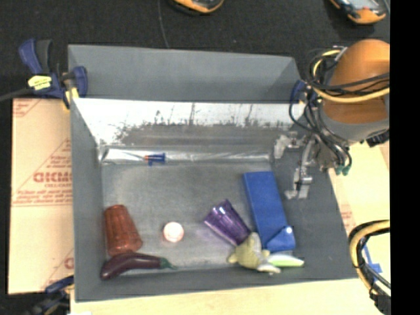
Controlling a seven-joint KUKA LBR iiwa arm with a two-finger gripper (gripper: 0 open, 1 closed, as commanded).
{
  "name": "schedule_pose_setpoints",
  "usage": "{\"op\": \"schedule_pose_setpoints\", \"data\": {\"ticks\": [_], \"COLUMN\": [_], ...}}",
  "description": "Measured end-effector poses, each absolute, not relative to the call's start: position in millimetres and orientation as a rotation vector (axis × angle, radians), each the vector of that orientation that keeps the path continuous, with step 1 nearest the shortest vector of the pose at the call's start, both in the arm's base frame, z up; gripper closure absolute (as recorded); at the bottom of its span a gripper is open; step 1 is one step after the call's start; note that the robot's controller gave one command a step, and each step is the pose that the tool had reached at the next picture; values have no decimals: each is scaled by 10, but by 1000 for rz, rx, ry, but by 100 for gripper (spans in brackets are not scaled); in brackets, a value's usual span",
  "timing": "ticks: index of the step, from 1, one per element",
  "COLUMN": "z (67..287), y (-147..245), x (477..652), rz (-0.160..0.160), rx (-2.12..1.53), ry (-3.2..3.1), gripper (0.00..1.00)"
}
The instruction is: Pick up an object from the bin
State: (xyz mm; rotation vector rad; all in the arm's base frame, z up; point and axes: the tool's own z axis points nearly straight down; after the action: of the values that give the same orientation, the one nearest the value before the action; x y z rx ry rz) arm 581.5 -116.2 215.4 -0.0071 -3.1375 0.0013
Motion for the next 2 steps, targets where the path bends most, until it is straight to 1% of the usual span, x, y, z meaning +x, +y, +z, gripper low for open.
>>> {"op": "schedule_pose_setpoints", "data": {"ticks": [1,2], "z": [2206,1451], "y": [-1157,-772], "x": [5828,5697], "rz": [4,5], "rx": [-2,70], "ry": [-3145,-3147], "gripper": [0,0]}}
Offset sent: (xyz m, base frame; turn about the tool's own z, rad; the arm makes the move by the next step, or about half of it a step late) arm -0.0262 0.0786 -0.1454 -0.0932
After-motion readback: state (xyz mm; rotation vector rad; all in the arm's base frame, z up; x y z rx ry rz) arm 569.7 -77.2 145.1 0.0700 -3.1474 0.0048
